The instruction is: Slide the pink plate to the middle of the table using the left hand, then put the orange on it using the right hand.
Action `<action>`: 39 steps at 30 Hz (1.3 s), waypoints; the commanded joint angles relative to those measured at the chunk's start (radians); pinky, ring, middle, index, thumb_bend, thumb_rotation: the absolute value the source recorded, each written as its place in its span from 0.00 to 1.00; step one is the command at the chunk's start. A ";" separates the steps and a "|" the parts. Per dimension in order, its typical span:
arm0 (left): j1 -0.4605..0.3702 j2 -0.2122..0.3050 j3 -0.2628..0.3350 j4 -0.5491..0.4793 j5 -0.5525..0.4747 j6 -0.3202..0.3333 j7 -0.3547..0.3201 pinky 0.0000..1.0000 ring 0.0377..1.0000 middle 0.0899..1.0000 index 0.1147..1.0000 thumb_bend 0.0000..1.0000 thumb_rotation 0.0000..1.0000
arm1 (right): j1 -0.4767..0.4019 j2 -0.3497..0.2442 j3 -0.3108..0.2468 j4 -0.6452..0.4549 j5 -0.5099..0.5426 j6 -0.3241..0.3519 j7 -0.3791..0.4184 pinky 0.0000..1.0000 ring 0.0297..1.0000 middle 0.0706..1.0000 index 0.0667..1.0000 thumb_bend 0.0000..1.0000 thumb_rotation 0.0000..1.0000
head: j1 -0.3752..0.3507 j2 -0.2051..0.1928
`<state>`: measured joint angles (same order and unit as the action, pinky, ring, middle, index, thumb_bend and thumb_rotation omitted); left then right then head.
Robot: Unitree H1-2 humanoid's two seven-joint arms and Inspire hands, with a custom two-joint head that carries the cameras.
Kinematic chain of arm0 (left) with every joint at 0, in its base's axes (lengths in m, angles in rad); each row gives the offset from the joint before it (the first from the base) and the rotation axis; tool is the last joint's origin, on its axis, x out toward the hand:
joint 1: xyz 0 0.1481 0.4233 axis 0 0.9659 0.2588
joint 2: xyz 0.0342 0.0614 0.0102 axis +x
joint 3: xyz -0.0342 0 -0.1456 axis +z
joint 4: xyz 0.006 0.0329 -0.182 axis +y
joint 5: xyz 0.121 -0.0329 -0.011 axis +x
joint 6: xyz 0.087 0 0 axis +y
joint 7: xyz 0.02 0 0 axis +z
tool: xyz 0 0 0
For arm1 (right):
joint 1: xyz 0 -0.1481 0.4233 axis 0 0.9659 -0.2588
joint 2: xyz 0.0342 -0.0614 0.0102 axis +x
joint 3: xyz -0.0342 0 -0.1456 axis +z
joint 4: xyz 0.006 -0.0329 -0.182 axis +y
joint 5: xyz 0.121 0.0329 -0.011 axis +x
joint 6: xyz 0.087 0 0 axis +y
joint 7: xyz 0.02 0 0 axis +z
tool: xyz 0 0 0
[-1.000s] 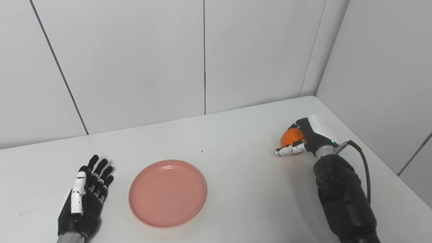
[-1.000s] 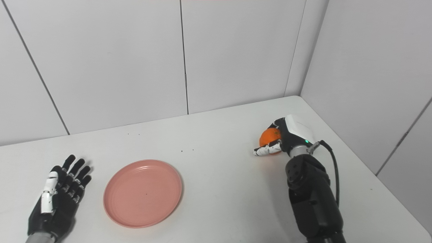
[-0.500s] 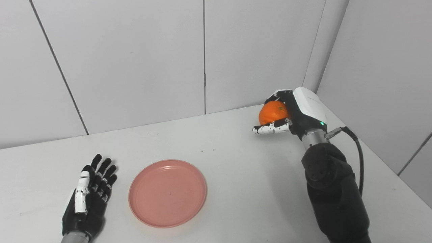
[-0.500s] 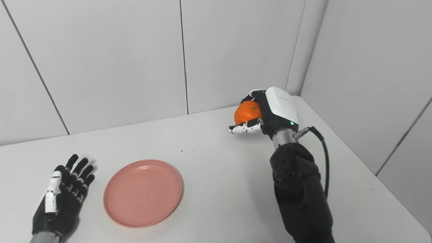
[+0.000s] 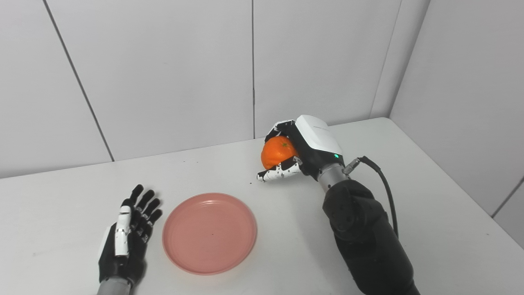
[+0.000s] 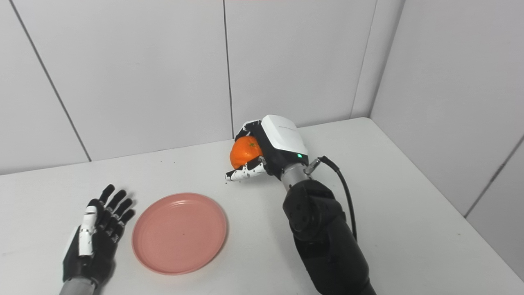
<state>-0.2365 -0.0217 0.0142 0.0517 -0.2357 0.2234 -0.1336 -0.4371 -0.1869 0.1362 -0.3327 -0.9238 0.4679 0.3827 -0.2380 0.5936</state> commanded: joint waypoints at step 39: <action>0.000 -0.132 -0.061 -0.013 0.111 0.017 0.112 0.89 0.90 0.90 0.88 0.35 1.00 | -0.085 0.098 0.270 0.243 0.071 -0.102 -0.091 0.21 0.29 0.37 0.45 0.52 0.14 | 0.300 0.035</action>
<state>-0.2278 -0.1478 -0.0477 0.0472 -0.1257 0.2213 -0.0276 -0.4746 -0.0983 0.4089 -0.0786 -0.8432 0.3896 0.3291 0.0615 0.6289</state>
